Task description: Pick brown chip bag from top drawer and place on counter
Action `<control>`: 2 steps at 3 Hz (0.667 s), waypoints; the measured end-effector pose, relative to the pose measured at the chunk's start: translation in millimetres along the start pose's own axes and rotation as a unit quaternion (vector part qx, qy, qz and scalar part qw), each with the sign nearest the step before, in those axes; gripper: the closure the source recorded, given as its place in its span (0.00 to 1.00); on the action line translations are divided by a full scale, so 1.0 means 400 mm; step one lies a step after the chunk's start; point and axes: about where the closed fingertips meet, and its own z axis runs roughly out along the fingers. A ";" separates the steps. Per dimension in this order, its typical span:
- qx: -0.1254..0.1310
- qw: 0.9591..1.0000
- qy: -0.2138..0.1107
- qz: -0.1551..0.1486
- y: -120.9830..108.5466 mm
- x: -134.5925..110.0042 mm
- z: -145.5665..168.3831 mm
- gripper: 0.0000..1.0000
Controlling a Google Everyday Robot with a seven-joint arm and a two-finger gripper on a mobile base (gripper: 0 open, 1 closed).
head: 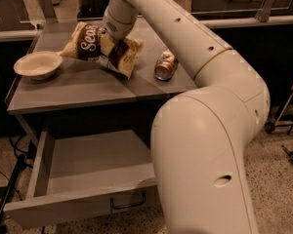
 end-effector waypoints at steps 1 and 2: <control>0.000 1.000 0.000 0.000 0.000 0.000 0.000 0.11; 0.000 1.000 0.000 0.000 0.000 0.000 0.000 0.00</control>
Offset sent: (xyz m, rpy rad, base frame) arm 0.0000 0.0000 0.0000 0.0000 0.0000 0.0000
